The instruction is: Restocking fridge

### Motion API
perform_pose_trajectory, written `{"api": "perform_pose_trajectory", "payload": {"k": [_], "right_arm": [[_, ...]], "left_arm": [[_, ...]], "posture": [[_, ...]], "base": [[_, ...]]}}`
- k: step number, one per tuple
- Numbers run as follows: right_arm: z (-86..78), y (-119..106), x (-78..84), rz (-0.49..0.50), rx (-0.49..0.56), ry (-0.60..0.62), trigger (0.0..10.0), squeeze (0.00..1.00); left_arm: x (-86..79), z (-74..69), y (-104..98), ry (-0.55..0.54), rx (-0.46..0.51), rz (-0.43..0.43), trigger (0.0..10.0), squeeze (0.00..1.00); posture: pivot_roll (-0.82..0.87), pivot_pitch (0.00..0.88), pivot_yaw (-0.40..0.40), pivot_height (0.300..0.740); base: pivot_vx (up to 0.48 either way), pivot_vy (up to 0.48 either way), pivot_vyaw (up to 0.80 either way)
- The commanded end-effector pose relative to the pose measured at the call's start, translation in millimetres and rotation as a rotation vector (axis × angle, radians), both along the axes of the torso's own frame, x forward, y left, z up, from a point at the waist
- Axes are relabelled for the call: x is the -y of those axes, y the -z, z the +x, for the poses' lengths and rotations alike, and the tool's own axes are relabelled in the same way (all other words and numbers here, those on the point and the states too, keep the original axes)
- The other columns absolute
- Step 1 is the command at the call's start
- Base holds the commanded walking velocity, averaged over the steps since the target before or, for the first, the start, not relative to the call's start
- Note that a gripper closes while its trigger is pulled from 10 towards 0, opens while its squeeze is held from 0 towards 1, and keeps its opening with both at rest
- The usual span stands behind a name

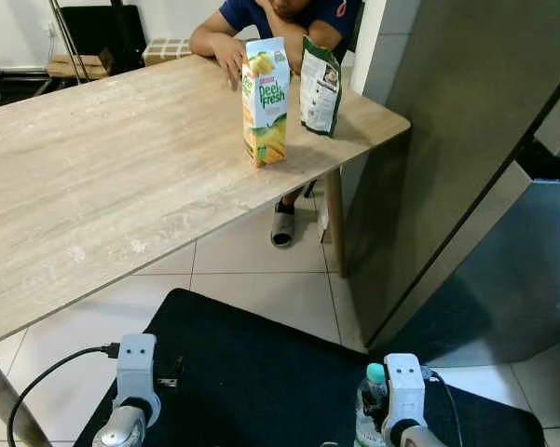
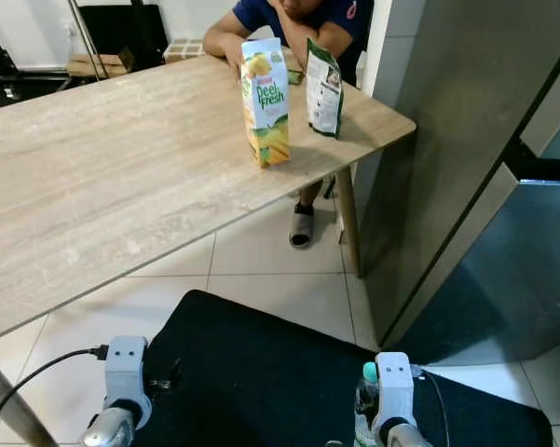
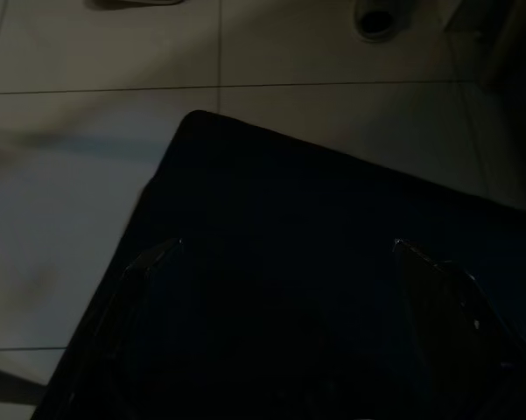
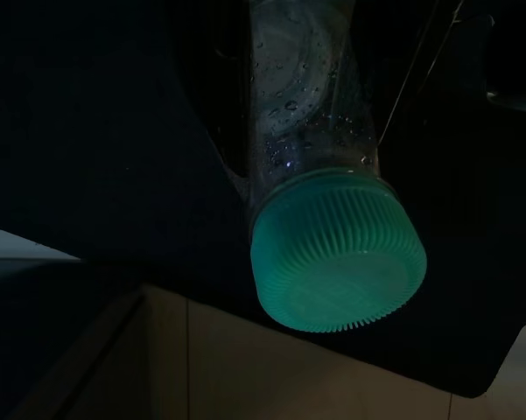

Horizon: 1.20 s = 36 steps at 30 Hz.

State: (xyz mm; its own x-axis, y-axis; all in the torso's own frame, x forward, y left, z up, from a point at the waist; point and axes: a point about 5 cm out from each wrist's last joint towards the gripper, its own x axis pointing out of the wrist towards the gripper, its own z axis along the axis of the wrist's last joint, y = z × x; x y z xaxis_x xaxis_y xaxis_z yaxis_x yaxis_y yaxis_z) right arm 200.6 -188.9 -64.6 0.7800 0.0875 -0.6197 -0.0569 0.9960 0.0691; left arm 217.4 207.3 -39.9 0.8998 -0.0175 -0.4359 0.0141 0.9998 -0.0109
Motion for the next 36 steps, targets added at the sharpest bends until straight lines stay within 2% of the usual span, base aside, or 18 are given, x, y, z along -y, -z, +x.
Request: {"api": "perform_pose_trajectory", "payload": {"k": [1, 6, 17, 27, 36], "right_arm": [[-10.5, 7.2, -6.1, 0.026, -0.046, -0.005, 10.0, 0.00], [-8.5, 6.0, -6.0, 0.033, -0.035, 0.007, 10.0, 0.00], [-7.7, 5.2, -1.3, 0.019, -0.036, 0.009, 10.0, 0.00], [-4.9, 4.3, -4.7, 0.025, -0.033, -0.006, 10.0, 0.00], [-3.2, 3.4, -4.2, 0.023, -0.034, -0.016, 10.0, 0.00]], "left_arm": [[10.1, -8.9, 8.5, 0.027, -0.046, -0.013, 10.0, 0.00], [17.6, -7.6, 9.5, 0.064, -0.057, -0.014, 10.0, 0.00], [15.3, -2.7, 8.2, 0.059, -0.066, -0.009, 10.0, 0.00], [5.9, -12.7, 13.0, 0.003, -0.089, -0.017, 10.0, 0.00], [4.7, -15.8, 14.9, -0.008, -0.098, -0.024, 10.0, 0.00]], "posture": [[-0.14, 0.100, 0.017, 0.740], [-0.14, 0.102, 0.015, 0.740], [-0.15, 0.095, 0.014, 0.740], [-0.13, 0.097, -0.001, 0.740], [-0.13, 0.095, -0.010, 0.740]], "base": [[0.000, -0.480, 0.00], [0.000, -0.480, 0.00], [0.000, -0.467, 0.00], [0.000, 0.000, 0.00], [0.000, 0.000, 0.00]]}}
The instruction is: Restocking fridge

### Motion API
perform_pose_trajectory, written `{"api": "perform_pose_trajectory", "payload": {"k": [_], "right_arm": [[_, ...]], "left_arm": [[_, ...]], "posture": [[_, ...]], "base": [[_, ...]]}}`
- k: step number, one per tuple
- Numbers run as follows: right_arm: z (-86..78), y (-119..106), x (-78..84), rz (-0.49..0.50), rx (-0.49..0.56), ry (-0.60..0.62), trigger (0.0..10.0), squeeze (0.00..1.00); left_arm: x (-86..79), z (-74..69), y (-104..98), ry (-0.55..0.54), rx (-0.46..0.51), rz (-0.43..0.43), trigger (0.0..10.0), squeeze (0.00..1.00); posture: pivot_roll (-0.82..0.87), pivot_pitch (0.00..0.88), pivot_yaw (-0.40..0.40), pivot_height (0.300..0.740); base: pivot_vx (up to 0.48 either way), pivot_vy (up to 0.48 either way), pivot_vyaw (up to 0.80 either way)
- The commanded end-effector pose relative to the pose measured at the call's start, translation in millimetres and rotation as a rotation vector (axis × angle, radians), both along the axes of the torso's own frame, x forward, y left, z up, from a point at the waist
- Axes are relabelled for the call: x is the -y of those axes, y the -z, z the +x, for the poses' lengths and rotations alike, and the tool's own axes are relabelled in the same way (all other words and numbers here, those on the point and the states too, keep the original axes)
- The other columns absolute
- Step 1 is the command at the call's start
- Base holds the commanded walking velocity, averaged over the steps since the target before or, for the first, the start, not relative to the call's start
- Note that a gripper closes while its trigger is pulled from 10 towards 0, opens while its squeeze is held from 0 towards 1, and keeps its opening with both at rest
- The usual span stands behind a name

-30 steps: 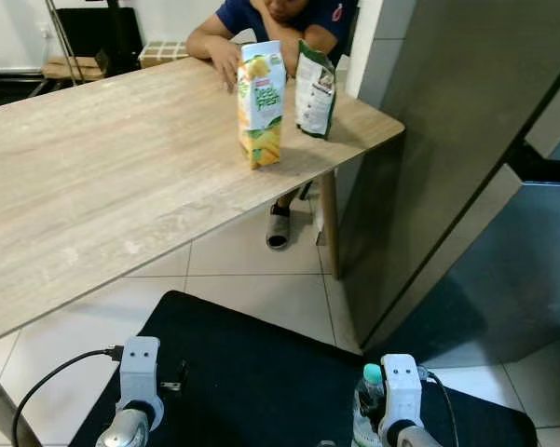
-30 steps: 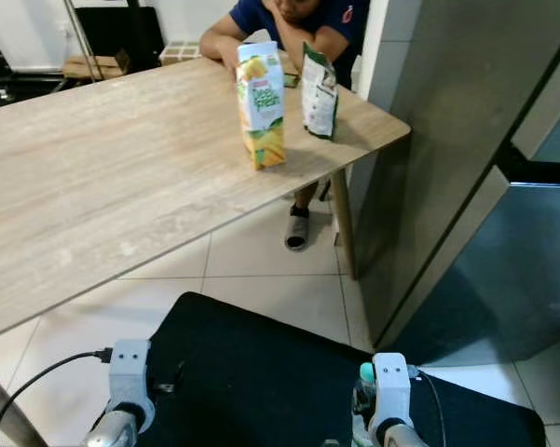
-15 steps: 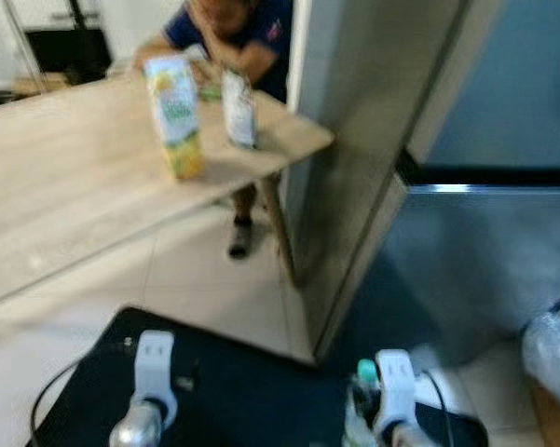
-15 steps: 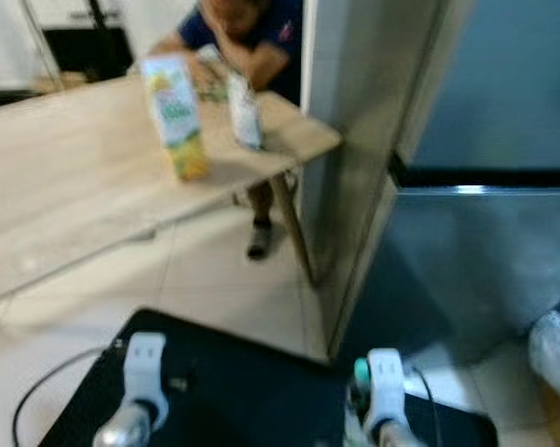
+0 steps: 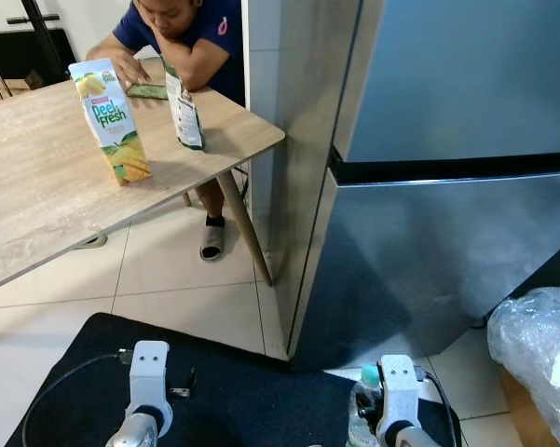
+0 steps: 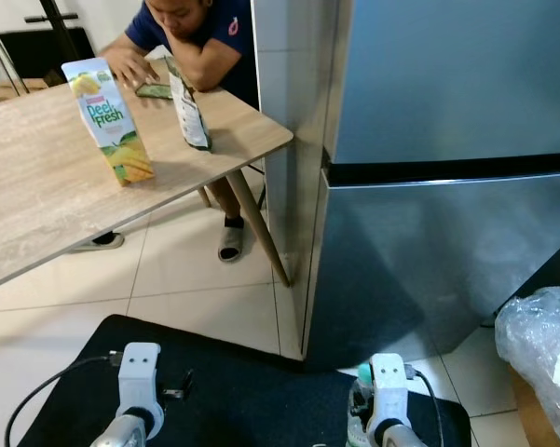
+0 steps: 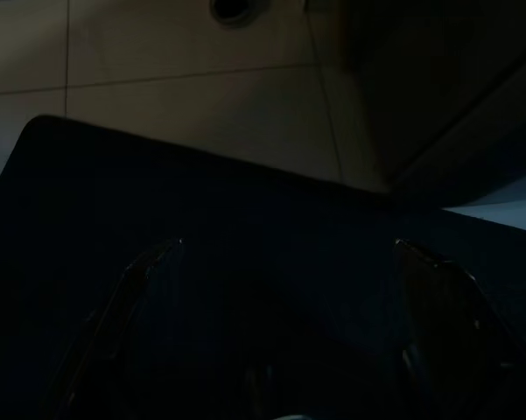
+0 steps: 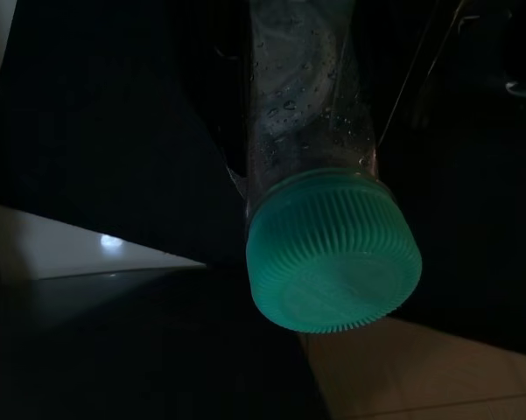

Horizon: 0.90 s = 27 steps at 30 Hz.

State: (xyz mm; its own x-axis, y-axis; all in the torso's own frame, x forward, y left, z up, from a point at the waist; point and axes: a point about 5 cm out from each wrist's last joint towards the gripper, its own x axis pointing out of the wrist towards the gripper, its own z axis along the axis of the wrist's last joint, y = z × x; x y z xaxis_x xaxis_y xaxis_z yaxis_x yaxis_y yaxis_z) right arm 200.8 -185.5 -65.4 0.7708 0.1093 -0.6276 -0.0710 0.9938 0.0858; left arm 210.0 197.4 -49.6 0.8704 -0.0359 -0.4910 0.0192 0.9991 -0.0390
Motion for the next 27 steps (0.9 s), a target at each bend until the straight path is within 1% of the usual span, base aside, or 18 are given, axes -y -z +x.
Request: {"api": "perform_pose_trajectory", "payload": {"k": [1, 5, 7, 12, 16, 22, 27], "right_arm": [[-3.1, 2.5, -0.4, 0.005, -0.022, -0.002, 10.0, 0.00], [-2.8, 2.3, 0.2, 0.003, -0.023, -0.004, 10.0, 0.00], [-2.7, 2.3, -0.2, 0.004, -0.023, -0.001, 10.0, 0.00], [-3.2, 2.6, -1.5, 0.003, -0.019, -0.001, 10.0, 0.00], [-5.3, 4.3, -2.0, 0.022, -0.035, 0.022, 10.0, 0.00], [-5.8, 5.1, -3.7, 0.016, -0.043, 0.012, 10.0, 0.00], [-5.0, 4.5, -3.5, 0.018, -0.037, 0.021, 10.0, 0.00]], "left_arm": [[-5.3, -9.1, 5.8, -0.014, -0.040, 0.006, 10.0, 0.00], [-4.4, -10.9, 7.4, 0.012, -0.056, 0.028, 10.0, 0.00], [-1.9, -11.7, 8.3, 0.041, -0.062, 0.040, 10.0, 0.00], [0.2, -13.0, 9.7, 0.044, -0.071, 0.036, 10.0, 0.00], [6.8, -12.4, 10.4, 0.049, -0.069, 0.016, 10.0, 0.00], [8.6, -12.3, 11.1, 0.045, -0.074, 0.017, 10.0, 0.00], [11.3, -12.7, 11.7, 0.062, -0.078, 0.014, 10.0, 0.00]], "posture": [[-0.13, 0.095, -0.011, 0.740], [-0.13, 0.095, -0.011, 0.740], [-0.13, 0.100, -0.006, 0.740], [-0.13, 0.107, 0.000, 0.740], [-0.12, 0.105, -0.004, 0.740], [-0.13, 0.116, 0.003, 0.740], [-0.12, 0.118, 0.003, 0.740]], "base": [[0.000, 0.000, 0.00], [0.000, 0.000, 0.00], [0.000, 0.000, 0.00], [0.000, 0.000, 0.00], [0.000, 0.000, -0.71], [0.000, 0.000, -0.80], [0.000, 0.000, -0.80]]}}
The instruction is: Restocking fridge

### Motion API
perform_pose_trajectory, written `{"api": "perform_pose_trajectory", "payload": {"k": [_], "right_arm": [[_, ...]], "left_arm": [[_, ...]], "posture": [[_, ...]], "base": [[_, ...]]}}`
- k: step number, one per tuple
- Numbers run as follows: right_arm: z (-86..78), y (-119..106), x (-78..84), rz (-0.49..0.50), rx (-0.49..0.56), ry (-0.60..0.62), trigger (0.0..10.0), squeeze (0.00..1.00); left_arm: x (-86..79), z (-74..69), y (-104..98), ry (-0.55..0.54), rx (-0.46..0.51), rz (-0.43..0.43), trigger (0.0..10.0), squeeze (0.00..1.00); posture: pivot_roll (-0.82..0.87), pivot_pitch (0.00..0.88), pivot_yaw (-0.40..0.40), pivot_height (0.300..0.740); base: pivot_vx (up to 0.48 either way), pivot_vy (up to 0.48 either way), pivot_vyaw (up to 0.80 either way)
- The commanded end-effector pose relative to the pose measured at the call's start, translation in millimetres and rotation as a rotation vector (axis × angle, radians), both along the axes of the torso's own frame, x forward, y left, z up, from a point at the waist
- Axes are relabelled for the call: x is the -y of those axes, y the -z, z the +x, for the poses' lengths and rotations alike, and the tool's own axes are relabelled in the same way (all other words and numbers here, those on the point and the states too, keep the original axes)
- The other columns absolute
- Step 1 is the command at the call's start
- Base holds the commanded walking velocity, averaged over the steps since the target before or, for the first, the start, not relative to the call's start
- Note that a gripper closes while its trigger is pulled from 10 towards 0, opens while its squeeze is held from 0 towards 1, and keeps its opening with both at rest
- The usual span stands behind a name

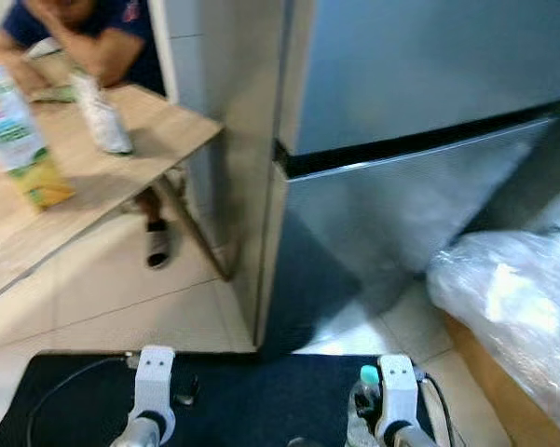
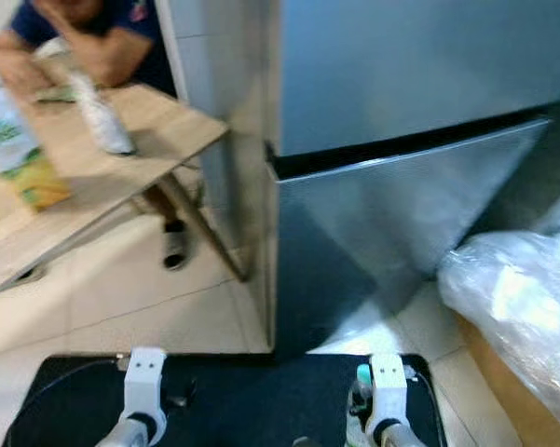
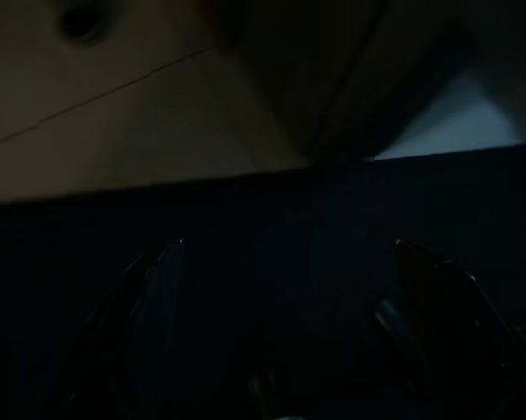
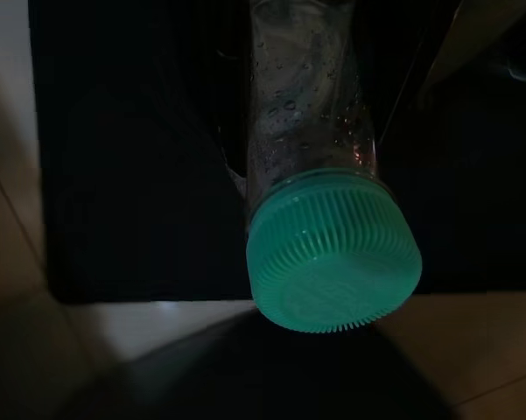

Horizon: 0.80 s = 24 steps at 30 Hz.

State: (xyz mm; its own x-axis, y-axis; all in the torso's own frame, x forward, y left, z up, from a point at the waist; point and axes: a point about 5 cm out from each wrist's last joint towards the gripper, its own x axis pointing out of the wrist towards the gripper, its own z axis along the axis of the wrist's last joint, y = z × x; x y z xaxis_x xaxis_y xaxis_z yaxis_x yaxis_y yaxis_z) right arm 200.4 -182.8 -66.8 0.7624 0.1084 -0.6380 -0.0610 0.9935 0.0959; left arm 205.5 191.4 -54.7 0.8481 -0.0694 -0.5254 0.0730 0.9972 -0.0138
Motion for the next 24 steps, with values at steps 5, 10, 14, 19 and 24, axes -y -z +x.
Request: {"api": "perform_pose_trajectory", "payload": {"k": [5, 10, 14, 19, 24], "right_arm": [[-6.3, 4.3, -1.5, 0.009, -0.027, 0.018, 10.0, 0.00], [-5.7, 3.4, -0.1, 0.019, -0.013, 0.050, 10.0, 0.00], [-10.4, 5.8, 1.3, 0.014, -0.027, 0.057, 10.0, 0.00], [-10.2, 5.7, 0.7, 0.017, -0.025, 0.065, 10.0, 0.00], [-10.0, 5.8, 0.3, 0.022, -0.025, 0.075, 10.0, 0.00]], "left_arm": [[2.1, -9.5, 7.2, 0.009, -0.049, 0.002, 10.0, 0.00], [1.8, -10.1, 8.0, 0.024, -0.060, 0.007, 10.0, 0.00], [2.4, -7.4, 6.6, 0.029, -0.052, 0.012, 10.0, 0.00], [0.9, -6.0, 5.8, 0.027, -0.051, 0.011, 10.0, 0.00], [1.2, -6.4, 5.7, 0.052, -0.051, 0.023, 10.0, 0.00]], "posture": [[-0.13, 0.112, 0.006, 0.740], [-0.13, 0.112, 0.022, 0.740], [-0.12, 0.102, 0.013, 0.740], [-0.12, 0.113, 0.027, 0.740], [-0.11, 0.110, 0.023, 0.740]], "base": [[0.000, 0.000, -0.80], [0.000, 0.000, -0.80], [0.000, 0.000, -0.80], [0.000, 0.000, -0.80], [0.000, 0.000, -0.80]]}}
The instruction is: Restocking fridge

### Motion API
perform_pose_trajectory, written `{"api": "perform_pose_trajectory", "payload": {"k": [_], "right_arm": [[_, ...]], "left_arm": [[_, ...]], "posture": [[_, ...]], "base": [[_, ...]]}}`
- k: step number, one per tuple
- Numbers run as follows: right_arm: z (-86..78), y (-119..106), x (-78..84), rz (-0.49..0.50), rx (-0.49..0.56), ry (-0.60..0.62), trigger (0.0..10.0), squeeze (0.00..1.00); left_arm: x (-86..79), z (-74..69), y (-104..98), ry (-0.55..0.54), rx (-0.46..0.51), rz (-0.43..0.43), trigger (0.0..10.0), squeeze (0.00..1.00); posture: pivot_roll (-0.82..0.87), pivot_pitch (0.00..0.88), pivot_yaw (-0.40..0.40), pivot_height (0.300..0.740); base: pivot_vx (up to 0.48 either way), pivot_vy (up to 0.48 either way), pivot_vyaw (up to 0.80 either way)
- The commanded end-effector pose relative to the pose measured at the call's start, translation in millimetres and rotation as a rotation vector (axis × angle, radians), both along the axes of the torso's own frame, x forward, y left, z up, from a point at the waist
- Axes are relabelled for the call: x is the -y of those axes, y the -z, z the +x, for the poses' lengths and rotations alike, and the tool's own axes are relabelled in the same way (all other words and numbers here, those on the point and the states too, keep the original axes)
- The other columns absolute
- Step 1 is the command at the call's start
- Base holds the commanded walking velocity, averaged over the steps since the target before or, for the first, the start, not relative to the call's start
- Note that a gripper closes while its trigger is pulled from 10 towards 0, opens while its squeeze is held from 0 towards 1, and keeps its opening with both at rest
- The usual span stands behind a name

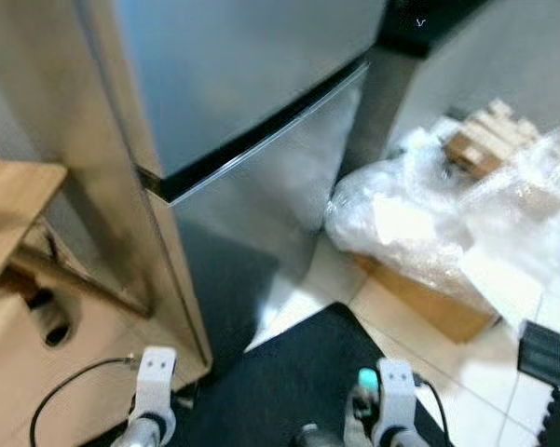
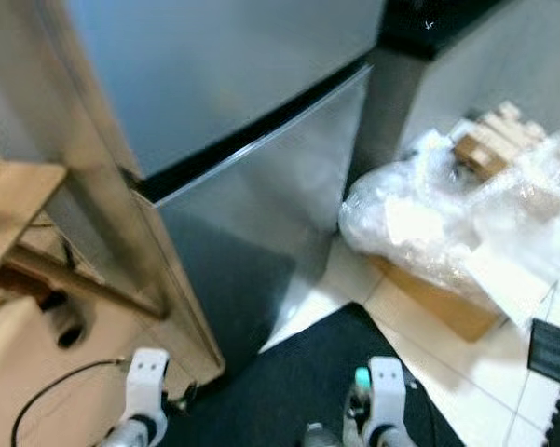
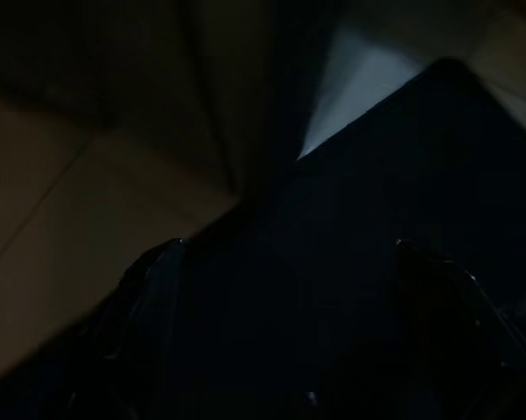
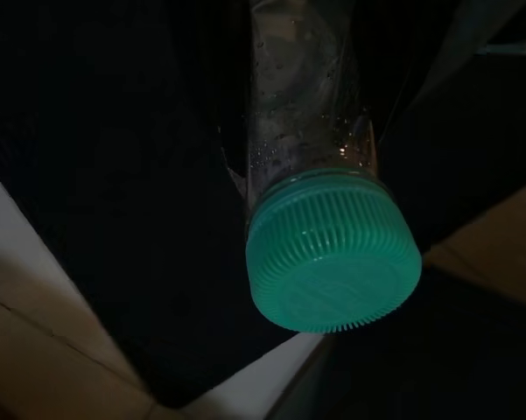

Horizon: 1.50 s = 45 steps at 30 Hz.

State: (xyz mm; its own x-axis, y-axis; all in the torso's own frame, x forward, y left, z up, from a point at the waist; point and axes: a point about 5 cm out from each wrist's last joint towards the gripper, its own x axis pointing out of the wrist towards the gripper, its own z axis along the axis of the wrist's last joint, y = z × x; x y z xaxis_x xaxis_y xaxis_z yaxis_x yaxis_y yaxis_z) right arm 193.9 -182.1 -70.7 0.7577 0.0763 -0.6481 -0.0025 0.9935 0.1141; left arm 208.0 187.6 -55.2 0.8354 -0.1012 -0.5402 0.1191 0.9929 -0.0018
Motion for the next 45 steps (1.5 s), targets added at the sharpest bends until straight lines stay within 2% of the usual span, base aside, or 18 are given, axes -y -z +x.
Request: {"api": "perform_pose_trajectory", "payload": {"k": [1, 6, 9, 31, 45], "right_arm": [[-4.2, 2.3, 0.7, 0.004, -0.013, 0.015, 10.0, 0.00], [-5.6, 3.2, -1.1, 0.007, -0.016, 0.022, 10.0, 0.00], [-4.9, 2.4, -1.0, 0.004, -0.004, 0.029, 10.0, 0.00], [-4.3, 1.6, 2.3, -0.006, 0.002, 0.040, 10.0, 0.00], [-1.4, 0.9, 0.1, -0.017, -0.003, 0.017, 10.0, 0.00]], "left_arm": [[-3.6, -9.5, 5.4, 0.000, -0.034, 0.010, 10.0, 0.00], [-6.7, -12.5, 6.7, -0.003, -0.043, 0.016, 10.0, 0.00], [-4.8, -11.8, 5.9, 0.027, -0.035, 0.016, 10.0, 0.00], [-3.7, -10.6, 6.1, 0.022, -0.045, -0.008, 10.0, 0.00], [-8.5, -10.7, 6.7, -0.005, -0.059, -0.001, 10.0, 0.00]], "posture": [[-0.11, 0.102, 0.020, 0.740], [-0.11, 0.106, 0.030, 0.740], [-0.10, 0.108, 0.031, 0.740], [-0.11, 0.106, 0.025, 0.740], [-0.11, 0.098, 0.026, 0.740]], "base": [[0.000, 0.000, -0.80], [0.000, 0.000, -0.80], [0.000, 0.000, 0.00], [0.000, 0.000, 0.00], [0.000, 0.329, 0.00]]}}
